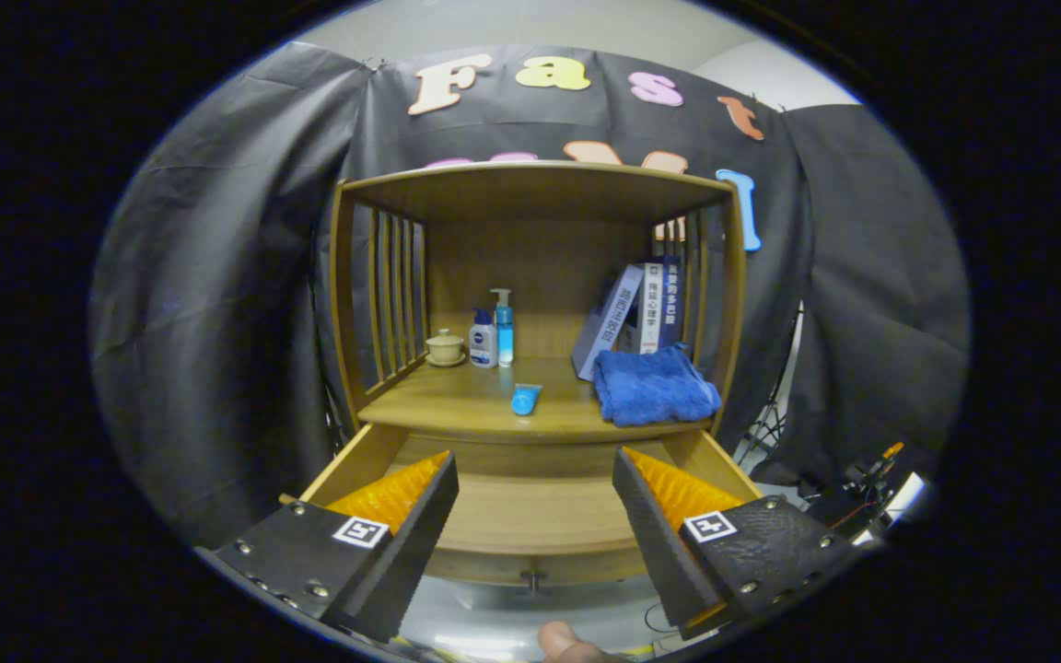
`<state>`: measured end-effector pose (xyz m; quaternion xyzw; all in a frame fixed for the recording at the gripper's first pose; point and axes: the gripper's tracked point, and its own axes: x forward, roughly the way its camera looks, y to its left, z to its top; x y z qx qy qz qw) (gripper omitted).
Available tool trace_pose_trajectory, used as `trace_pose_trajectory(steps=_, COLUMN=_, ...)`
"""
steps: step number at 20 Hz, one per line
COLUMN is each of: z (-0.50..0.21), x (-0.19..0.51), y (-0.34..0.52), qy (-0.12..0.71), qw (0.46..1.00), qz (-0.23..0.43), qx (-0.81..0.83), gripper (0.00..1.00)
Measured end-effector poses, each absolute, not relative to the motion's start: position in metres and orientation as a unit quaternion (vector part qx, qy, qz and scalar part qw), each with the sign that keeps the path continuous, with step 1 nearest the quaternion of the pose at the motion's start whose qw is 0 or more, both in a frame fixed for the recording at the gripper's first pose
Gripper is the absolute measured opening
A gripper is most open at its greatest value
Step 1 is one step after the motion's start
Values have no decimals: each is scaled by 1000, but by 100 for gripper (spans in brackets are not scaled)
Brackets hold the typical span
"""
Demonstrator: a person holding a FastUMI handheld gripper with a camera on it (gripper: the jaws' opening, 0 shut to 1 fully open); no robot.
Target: Pull open the drawer, take out the items inside it, and place them on the countertop above the cabinet.
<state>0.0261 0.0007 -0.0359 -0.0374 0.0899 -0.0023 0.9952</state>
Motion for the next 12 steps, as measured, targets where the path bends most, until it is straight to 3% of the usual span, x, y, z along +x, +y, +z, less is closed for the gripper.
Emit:
trace_pose_trajectory(steps=6, z=-93, x=-19, y=-14, qy=70, qw=997, qz=3, qx=-32, gripper=100)
trace_pose_trajectory(steps=12, z=-155, x=-29, y=-2, qy=102, qw=994, qz=22, qx=14, gripper=100)
